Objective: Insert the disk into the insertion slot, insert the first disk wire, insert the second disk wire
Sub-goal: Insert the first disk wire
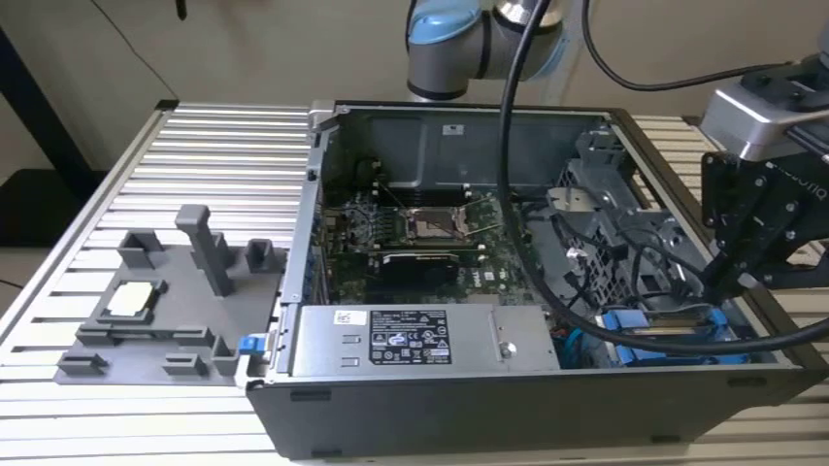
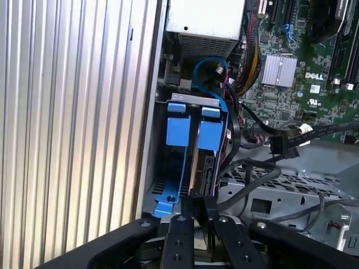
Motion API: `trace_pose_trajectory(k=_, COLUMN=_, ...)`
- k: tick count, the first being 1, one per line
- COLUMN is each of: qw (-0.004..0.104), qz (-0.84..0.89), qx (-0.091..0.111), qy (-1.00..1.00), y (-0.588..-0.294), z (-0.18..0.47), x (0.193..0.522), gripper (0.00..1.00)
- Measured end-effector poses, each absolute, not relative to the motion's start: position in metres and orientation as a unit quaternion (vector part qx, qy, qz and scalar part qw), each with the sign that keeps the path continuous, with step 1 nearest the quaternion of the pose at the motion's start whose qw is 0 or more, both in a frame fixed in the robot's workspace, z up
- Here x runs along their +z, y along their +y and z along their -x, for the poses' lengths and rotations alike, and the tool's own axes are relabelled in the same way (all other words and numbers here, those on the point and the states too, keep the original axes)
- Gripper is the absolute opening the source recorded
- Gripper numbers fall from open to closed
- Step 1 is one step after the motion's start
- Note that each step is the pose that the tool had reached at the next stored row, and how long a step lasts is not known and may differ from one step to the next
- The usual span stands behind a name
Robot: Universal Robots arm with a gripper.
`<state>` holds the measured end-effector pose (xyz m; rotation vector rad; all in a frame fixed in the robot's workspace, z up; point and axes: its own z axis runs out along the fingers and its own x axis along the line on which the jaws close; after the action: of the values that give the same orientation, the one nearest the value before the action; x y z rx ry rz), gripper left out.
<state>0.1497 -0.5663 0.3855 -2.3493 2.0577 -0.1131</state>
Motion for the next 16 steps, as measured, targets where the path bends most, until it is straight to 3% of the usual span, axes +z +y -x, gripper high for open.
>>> trace_pose_trajectory(k=8, qw=0.033, qz=0.737, qx=-0.014, qy=0.675, y=-0.566, z=-0.150, x=0.382, gripper=0.19)
trace_pose_trajectory(k=16, qw=0.042, qz=0.733, qx=-0.003, qy=0.679, y=-0.567, z=-0.160, x=0.376, gripper=0.19)
